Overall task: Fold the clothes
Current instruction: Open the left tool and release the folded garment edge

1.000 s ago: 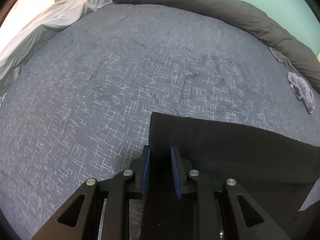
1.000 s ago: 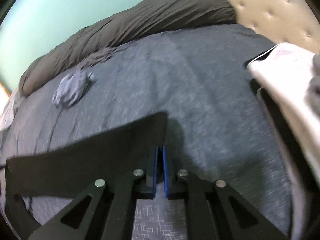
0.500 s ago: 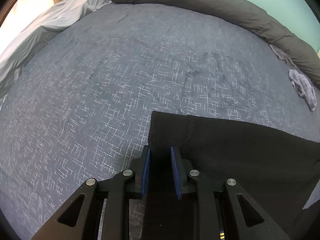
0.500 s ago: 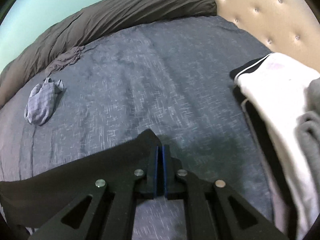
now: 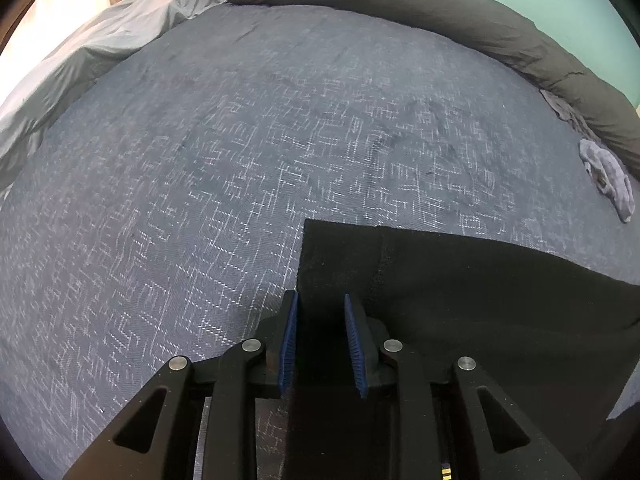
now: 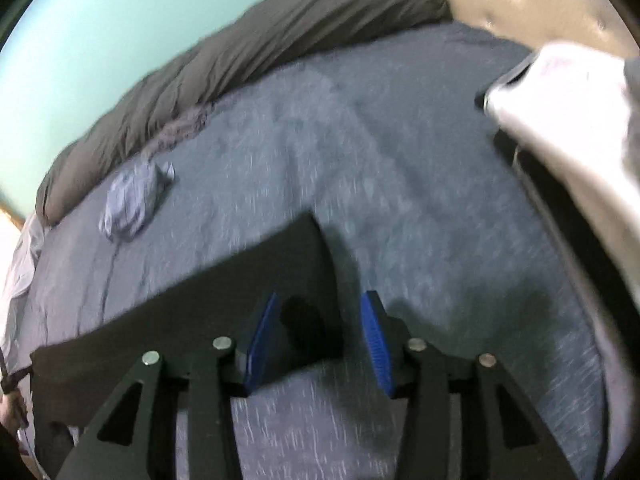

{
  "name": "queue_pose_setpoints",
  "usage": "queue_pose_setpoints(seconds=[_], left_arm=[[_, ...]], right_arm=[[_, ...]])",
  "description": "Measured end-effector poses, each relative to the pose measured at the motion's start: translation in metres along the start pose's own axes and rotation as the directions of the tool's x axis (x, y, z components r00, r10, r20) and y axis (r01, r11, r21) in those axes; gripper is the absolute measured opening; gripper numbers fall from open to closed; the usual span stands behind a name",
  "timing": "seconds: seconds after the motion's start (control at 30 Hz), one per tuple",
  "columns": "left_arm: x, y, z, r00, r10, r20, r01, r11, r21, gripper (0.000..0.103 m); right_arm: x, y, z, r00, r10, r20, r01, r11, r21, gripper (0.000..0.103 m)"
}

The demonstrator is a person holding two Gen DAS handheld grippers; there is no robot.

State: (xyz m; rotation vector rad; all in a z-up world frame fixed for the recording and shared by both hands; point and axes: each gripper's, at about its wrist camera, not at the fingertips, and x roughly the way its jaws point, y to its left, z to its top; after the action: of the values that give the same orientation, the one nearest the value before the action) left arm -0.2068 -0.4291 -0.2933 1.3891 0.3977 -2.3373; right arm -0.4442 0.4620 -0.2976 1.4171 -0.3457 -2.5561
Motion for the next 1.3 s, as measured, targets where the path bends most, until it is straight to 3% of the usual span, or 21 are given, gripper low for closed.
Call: queue_pose_setpoints(seconds=[0.1, 0.13, 0.17, 0.23, 0.43, 0.6, 0.7, 0.87, 0.97, 1.03, 1.1, 1.17, 1.23, 1.3], left_arm=[[-0.001, -0.002, 0.000, 1.000, 0.007, 0.003, -0.007, 1.000, 0.007, 0.026], [-0.001, -0.003, 0.000, 1.000, 0.010, 0.004, -0.010, 1.000, 0.011, 0.025], [-0.001, -0.003, 0.000, 1.000, 0.014, 0.005, -0.014, 1.000, 0.014, 0.024], [-0.002, -0.003, 0.001, 1.000, 0.019, 0.009, -0.019, 1.000, 0.015, 0.014], [-0.010, -0.005, 0.006, 0.999, 0.025, 0.028, -0.026, 0.999, 0.020, 0.007], [-0.013, 0.001, 0.014, 0.999, 0.013, 0.029, -0.013, 1.000, -0.001, 0.006], [-0.003, 0.012, 0.014, 1.000, 0.017, 0.004, -0.017, 1.000, 0.005, 0.006], [-0.008, 0.019, 0.016, 1.000, 0.023, 0.014, -0.023, 1.000, 0.009, 0.012], [-0.016, 0.026, 0.018, 0.999, 0.031, 0.034, -0.031, 0.999, 0.008, 0.017], [-0.026, 0.035, 0.019, 0.997, 0.014, 0.071, -0.012, 0.999, -0.037, 0.035], [-0.032, 0.038, 0.021, 0.996, 0.002, 0.089, 0.003, 0.998, -0.055, 0.045], [-0.030, 0.035, 0.024, 0.996, -0.007, 0.085, 0.011, 0.999, -0.049, 0.045], [-0.025, 0.031, 0.026, 0.996, -0.016, 0.082, 0.020, 0.999, -0.046, 0.045], [-0.021, 0.026, 0.029, 0.997, -0.025, 0.079, 0.029, 0.999, -0.043, 0.045]], right_arm=[[0.007, -0.001, -0.011, 0.999, 0.052, -0.016, -0.051, 0.998, 0.039, 0.041], [0.009, 0.000, -0.013, 0.998, 0.053, -0.024, -0.052, 0.998, 0.038, 0.025], [0.011, 0.003, -0.014, 0.998, 0.046, -0.035, -0.045, 0.999, 0.030, 0.016], [0.012, 0.005, -0.014, 0.998, 0.030, -0.051, -0.028, 0.999, 0.024, 0.010], [-0.024, 0.003, 0.003, 0.999, -0.002, 0.032, 0.000, 0.999, 0.045, 0.008], [-0.025, -0.003, -0.002, 0.999, -0.036, 0.014, 0.036, 0.999, 0.035, 0.008], [-0.004, -0.002, -0.016, 0.995, -0.092, -0.046, 0.093, 0.995, 0.020, 0.008], [0.011, 0.002, -0.024, 0.992, -0.116, -0.052, 0.117, 0.993, 0.013, 0.016], [0.004, -0.001, -0.022, 0.990, -0.132, -0.045, 0.132, 0.991, 0.014, 0.029], [-0.006, -0.002, -0.021, 0.990, -0.141, -0.022, 0.141, 0.990, 0.008, 0.032], [-0.016, -0.003, -0.019, 0.990, -0.139, 0.010, 0.139, 0.990, 0.014, 0.033], [-0.022, -0.002, -0.015, 0.990, -0.133, 0.037, 0.133, 0.991, 0.019, 0.035], [-0.026, 0.000, -0.009, 0.991, -0.122, 0.060, 0.120, 0.992, 0.027, 0.046], [-0.029, 0.004, -0.002, 0.991, -0.106, 0.081, 0.104, 0.994, 0.027, 0.050]])
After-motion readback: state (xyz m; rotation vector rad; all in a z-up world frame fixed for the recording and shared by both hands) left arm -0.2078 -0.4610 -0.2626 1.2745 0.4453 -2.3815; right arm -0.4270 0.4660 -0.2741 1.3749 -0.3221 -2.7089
